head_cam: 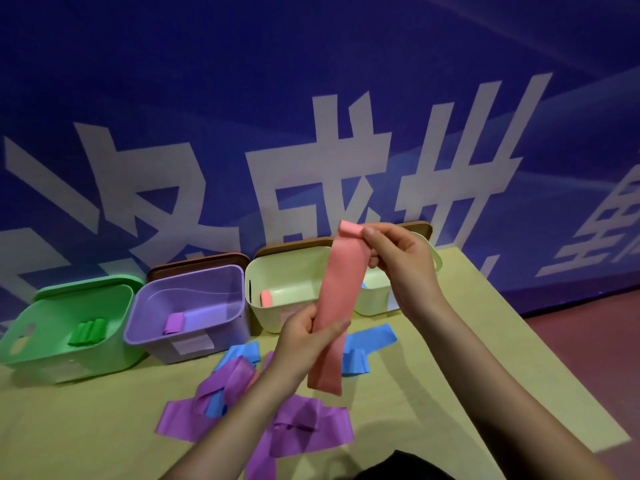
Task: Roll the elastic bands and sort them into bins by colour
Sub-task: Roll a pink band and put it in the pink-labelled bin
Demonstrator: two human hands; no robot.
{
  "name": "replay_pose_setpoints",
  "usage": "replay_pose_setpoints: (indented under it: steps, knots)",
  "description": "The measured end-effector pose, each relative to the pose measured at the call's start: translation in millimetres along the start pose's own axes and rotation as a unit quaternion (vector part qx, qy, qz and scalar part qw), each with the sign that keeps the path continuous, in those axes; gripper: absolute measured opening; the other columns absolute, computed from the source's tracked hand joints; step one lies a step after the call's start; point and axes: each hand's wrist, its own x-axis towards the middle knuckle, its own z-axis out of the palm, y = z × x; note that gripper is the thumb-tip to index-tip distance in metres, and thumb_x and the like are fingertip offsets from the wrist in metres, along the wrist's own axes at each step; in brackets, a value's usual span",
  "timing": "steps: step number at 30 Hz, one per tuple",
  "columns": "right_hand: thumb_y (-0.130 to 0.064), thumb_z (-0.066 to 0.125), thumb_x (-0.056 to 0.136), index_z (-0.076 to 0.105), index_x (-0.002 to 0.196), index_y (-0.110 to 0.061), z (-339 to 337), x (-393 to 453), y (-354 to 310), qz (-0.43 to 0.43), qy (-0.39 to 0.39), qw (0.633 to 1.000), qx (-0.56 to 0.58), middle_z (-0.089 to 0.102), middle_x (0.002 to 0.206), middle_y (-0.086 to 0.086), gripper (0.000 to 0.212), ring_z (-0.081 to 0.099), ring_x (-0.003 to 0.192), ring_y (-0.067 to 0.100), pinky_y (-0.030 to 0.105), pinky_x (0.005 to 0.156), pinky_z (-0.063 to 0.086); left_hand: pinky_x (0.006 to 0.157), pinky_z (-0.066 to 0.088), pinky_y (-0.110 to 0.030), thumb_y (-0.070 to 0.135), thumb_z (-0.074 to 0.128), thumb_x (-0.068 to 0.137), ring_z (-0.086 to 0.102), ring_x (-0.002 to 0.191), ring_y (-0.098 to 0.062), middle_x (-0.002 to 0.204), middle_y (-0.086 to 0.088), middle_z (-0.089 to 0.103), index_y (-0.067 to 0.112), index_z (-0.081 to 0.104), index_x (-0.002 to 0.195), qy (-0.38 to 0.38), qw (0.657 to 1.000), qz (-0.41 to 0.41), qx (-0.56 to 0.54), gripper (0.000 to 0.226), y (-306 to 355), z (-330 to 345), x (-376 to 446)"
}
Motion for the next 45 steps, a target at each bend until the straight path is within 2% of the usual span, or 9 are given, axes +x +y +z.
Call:
replay_pose_setpoints:
  steps: [7,14,24,31,34,36,38,40,45]
  knots:
    - [-0.01,0.06,0.092,0.071,0.097,-0.002,-5,-2,7,-0.009,0.013,0.999,-0.039,0.059,0.066,0.002,0.015,0.048,0.055,0.007,0.018,0.056,0.044,0.046,0.053,-0.028,0.008,0.061,0.089,0.064,0.051,-0.014,0.06,-0.004,0.069,0.009,0.066,0.078,0.005,1.0,-0.026,-0.005,0.011,5,-2,-11]
    - [-0.013,0.06,0.092,0.072,0.094,-0.008,-9,-1,4,-0.012,0.025,0.999,-0.04,0.062,0.07,0.004,0.014,0.05,0.058,0.008,0.019,0.059,0.046,0.048,0.056,-0.032,0.007,0.056,0.092,0.066,0.057,-0.015,0.068,-0.004,0.069,0.004,0.062,0.095,-0.009,0.998,-0.042,-0.044,0.008,-5,-2,-19]
    - [-0.011,0.059,0.092,0.072,0.092,-0.005,-20,-7,16,-0.019,0.066,0.996,-0.063,0.06,0.066,-0.001,0.014,0.048,0.055,0.005,0.018,0.055,0.043,0.044,0.031,-0.018,0.021,0.044,0.1,0.037,0.04,-0.004,0.044,0.009,0.043,-0.009,0.055,0.075,0.055,0.992,0.021,0.114,0.04,-37,1,-27]
    - [-0.007,0.06,0.091,0.071,0.086,-0.011,-18,-23,23,-0.018,0.053,0.996,-0.071,0.063,0.068,-0.002,0.013,0.052,0.055,0.0,0.016,0.055,0.045,0.048,0.023,-0.018,0.02,0.048,0.098,0.029,0.046,-0.003,0.045,0.012,0.031,0.015,0.037,0.057,0.094,0.982,0.035,0.158,0.043,-58,-10,-40]
    - [-0.008,0.061,0.09,0.071,0.084,-0.015,-9,-30,25,-0.024,0.039,0.996,-0.077,0.065,0.073,-0.004,0.013,0.054,0.061,0.0,0.017,0.057,0.046,0.05,0.027,-0.021,0.023,0.048,0.098,0.033,0.047,-0.006,0.046,0.011,0.035,0.014,0.042,0.057,0.085,0.985,0.019,0.151,0.042,-58,-16,-42]
    - [-0.011,0.062,0.09,0.072,0.084,-0.018,-4,-36,27,-0.043,0.02,0.994,-0.102,0.067,0.074,-0.006,0.013,0.056,0.066,0.004,0.021,0.06,0.047,0.053,0.039,-0.021,0.024,0.044,0.1,0.048,0.047,-0.008,0.047,0.008,0.053,0.011,0.059,0.07,0.007,0.989,-0.034,0.141,0.036,-56,-20,-44]
    - [-0.012,0.062,0.09,0.072,0.085,-0.02,1,-43,26,-0.061,-0.018,0.99,-0.123,0.067,0.073,-0.01,0.014,0.056,0.068,0.007,0.024,0.062,0.047,0.072,0.047,-0.016,0.023,0.039,0.102,0.067,0.071,-0.011,0.076,0.0,0.072,0.009,0.064,0.102,-0.1,0.983,-0.103,0.111,0.029,-51,-21,-45]
    - [-0.012,0.063,0.09,0.071,0.083,-0.024,6,-49,25,-0.078,-0.062,0.985,-0.138,0.065,0.069,-0.013,0.016,0.055,0.066,0.007,0.025,0.062,0.045,0.086,0.038,-0.004,0.022,0.039,0.102,0.062,0.1,-0.006,0.106,0.005,0.068,0.014,0.059,0.118,-0.134,0.975,-0.115,0.133,0.027,-47,-22,-41]
    - [-0.016,0.064,0.089,0.072,0.085,-0.018,18,-53,21,-0.091,-0.137,0.975,-0.149,0.066,0.07,-0.006,0.01,0.058,0.068,0.012,0.034,0.063,0.047,0.105,0.04,-0.028,0.033,0.052,0.084,0.052,0.125,-0.016,0.124,0.007,0.064,0.027,0.062,0.117,-0.032,0.999,0.024,0.002,0.035,-23,-24,-27]
